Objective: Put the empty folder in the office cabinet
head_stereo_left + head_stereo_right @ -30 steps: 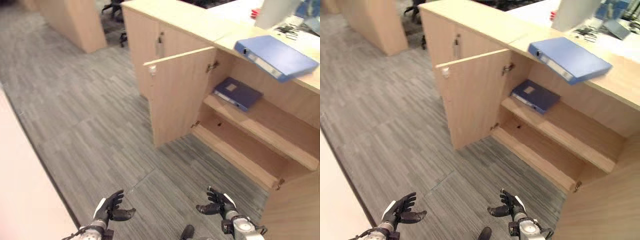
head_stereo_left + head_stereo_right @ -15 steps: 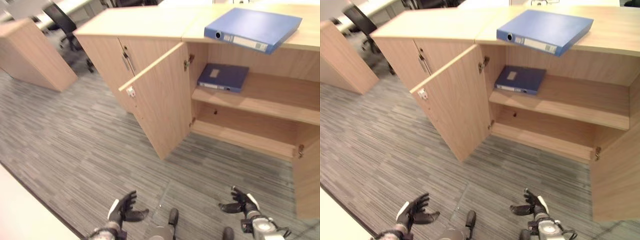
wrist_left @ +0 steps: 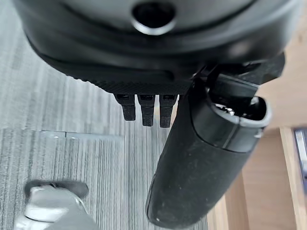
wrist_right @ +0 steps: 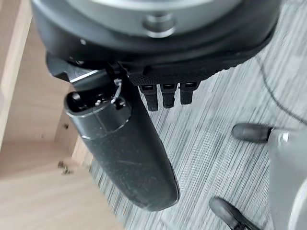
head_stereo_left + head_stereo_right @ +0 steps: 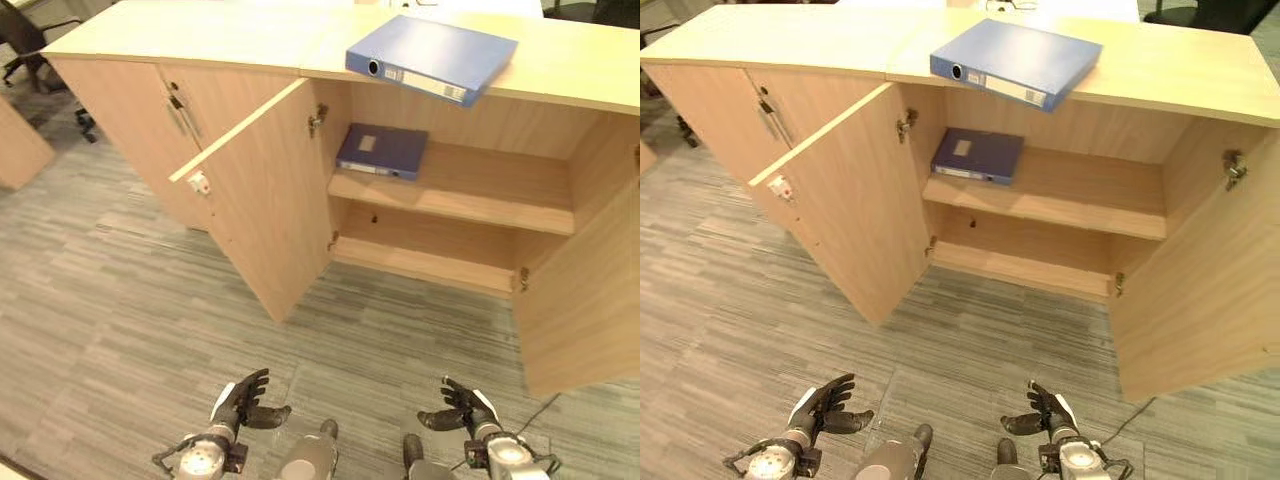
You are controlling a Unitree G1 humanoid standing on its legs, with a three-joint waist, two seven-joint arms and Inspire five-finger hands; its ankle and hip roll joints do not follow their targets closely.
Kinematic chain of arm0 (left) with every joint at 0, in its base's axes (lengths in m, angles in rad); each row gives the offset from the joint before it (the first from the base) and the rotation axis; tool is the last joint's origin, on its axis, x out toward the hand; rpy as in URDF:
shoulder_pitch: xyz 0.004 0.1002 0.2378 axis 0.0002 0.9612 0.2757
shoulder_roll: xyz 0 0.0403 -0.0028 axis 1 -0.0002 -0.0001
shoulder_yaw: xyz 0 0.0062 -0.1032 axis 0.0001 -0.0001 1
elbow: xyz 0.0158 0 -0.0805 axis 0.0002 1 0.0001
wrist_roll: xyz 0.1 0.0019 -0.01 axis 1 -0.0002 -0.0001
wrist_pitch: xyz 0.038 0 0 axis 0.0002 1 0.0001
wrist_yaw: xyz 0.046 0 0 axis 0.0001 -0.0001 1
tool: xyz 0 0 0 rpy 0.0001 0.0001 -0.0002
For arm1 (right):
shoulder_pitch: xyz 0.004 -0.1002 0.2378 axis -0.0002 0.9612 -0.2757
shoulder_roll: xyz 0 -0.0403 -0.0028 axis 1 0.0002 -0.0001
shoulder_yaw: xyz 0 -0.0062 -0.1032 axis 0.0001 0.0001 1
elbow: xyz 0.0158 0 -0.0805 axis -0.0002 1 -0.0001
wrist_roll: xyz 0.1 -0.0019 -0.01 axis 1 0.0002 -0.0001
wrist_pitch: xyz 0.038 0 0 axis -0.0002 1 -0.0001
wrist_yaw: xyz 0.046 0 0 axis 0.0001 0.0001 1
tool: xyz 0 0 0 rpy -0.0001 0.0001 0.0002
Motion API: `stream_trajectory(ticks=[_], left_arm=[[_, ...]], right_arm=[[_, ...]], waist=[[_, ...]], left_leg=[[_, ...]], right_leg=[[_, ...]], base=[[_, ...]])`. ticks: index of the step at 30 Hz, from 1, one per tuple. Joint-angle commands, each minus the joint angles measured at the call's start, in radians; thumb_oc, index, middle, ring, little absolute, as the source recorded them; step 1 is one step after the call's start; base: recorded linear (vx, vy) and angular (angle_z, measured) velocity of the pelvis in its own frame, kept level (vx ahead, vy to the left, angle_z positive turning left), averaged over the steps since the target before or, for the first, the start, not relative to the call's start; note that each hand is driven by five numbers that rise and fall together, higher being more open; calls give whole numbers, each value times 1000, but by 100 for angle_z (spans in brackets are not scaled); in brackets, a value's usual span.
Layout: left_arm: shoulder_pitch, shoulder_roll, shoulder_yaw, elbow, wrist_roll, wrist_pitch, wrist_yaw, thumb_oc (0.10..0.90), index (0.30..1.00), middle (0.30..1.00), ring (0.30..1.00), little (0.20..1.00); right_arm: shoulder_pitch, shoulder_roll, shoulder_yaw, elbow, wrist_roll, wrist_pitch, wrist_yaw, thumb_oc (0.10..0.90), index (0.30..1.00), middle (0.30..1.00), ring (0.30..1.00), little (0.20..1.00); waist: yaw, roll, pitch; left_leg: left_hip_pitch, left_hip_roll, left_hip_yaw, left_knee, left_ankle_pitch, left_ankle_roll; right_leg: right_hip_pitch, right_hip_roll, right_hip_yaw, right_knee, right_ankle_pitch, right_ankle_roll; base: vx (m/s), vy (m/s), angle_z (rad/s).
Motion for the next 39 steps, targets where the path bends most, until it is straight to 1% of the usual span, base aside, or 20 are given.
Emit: stream_trajectory(ticks=[1,3,8,11,12,13,16,19,21,23,24,26,28,29,30,31,32,34,35,39], left_arm=[[42,68,18,-76,25,-46,-1,800,900,900,900,900],[45,83,18,-69,36,-44,-7,800,900,900,900,900],[48,91,16,-65,43,-45,-7,800,900,900,900,900],[48,100,17,-59,46,-47,-8,800,900,900,900,900],[48,100,17,-59,46,-47,-8,800,900,900,900,900],[51,109,20,-62,45,-47,-8,800,900,900,900,900],[52,122,40,-53,46,-43,-5,800,900,900,900,900],[46,126,43,-43,35,-37,-5,800,900,900,900,900],[46,131,48,-40,29,-36,0,800,900,900,900,900],[47,132,55,-33,26,-34,8,800,900,900,900,900],[47,132,55,-33,26,-34,8,800,900,900,900,900],[55,127,73,-33,15,-35,14,800,900,900,900,900],[57,123,77,-34,11,-37,15,800,900,900,900,900],[65,119,87,-34,4,-39,13,800,900,900,900,900],[70,117,90,-35,4,-39,10,800,900,900,900,900],[71,118,90,-35,4,-39,10,800,900,900,900,900],[77,121,92,-34,8,-42,7,800,900,900,900,900],[76,120,93,-28,21,-47,8,800,900,900,900,900],[76,120,93,-28,21,-47,8,800,900,900,900,900],[59,101,88,4,48,-58,18,800,900,900,900,900]], right_arm=[[45,29,24,-80,-1,-51,15,800,900,900,900,900],[55,50,33,-83,-3,-52,22,800,900,900,900,900],[55,68,43,-78,-6,-55,23,800,900,900,900,900],[44,83,57,-81,-16,-53,31,800,900,900,900,900],[44,83,57,-81,-16,-53,31,800,900,900,900,900],[34,88,67,-88,-25,-52,36,800,900,900,900,900],[8,103,82,-78,-41,-44,46,800,900,900,900,900],[-7,104,70,-61,-30,-43,42,800,900,900,900,900],[-14,107,65,-64,-23,-44,39,800,900,900,900,900],[-21,108,65,-67,-22,-43,38,800,900,900,900,900],[-21,108,65,-68,-22,-43,38,800,900,900,900,900],[-18,110,59,-64,-35,-41,33,800,900,900,900,900],[-14,110,56,-64,-36,-41,32,800,900,900,900,900],[-15,108,51,-60,-34,-40,26,800,900,900,900,900],[-14,108,49,-58,-33,-38,23,800,900,900,900,900],[-14,108,49,-58,-33,-38,23,800,900,900,900,900],[-16,105,44,-51,-29,-37,18,800,900,900,900,900],[-13,98,36,-54,-31,-35,11,800,900,900,900,900],[-13,98,36,-54,-31,-35,11,800,900,900,900,900],[-6,89,14,-60,-49,-33,1,800,900,900,900,900]], waist=[[2,-26,-80],[4,-63,-100],[17,-106,-133],[22,-134,-155],[23,-135,-155],[26,-150,-163],[49,-176,-157],[62,-183,-143],[71,-172,-136],[87,-150,-130],[87,-150,-129],[103,-120,-117],[104,-114,-115],[109,-110,-103],[116,-113,-100],[116,-111,-96],[120,-123,-91],[104,-117,-86],[104,-117,-85],[43,-90,-67]], left_leg=[[-138,-18,20,-326,299,-45],[-134,-17,-2,-314,329,-39],[-137,-18,37,-284,317,-23],[-107,-19,59,-291,280,-3],[-107,-19,60,-291,279,-3],[-83,-22,69,-294,248,15],[-37,-43,52,-273,182,53],[-25,-56,34,-224,130,69],[-17,-39,44,-206,101,74],[-7,-15,56,-193,81,84],[-6,-15,56,-191,80,84],[62,-8,52,-204,60,103],[77,-7,53,-204,51,106],[104,-2,74,-195,18,100],[106,1,87,-191,7,95],[111,3,86,-190,4,94],[119,-4,89,-189,-11,84],[142,-5,76,-193,-28,75],[143,-5,76,-193,-28,75],[216,0,30,-216,-60,65]], right_leg=[[248,211,-65,-3,-234,-116],[251,206,-52,2,-236,-103],[249,179,-50,12,-198,-60],[221,158,-62,70,-102,0],[220,158,-61,70,-102,1],[183,144,-79,133,-29,47],[113,125,-98,258,125,135],[85,144,-106,343,235,161],[42,164,-151,443,260,161],[10,136,-243,510,278,161],[10,136,-243,512,277,161],[-51,43,-316,567,248,161],[-66,12,-347,554,225,151],[-66,-63,-426,420,123,108],[-67,-93,-460,328,87,88],[-60,-91,-462,326,85,87],[-69,-122,-478,144,81,71],[-96,-130,-456,-1,125,80],[-95,-129,-456,-2,126,80],[-189,-131,-339,-134,217,106]], base=[[294,153,-93],[269,169,-60],[261,215,-29],[256,208,-22],[243,222,-36],[228,215,-28],[323,292,-32],[220,172,-33],[180,148,8],[123,129,-14],[143,187,-55],[218,278,-55],[195,109,-20],[217,-13,-21],[222,-17,-28],[159,-108,-31],[174,-111,-42],[184,-83,-26],[209,-41,-1],[279,-59,31]])
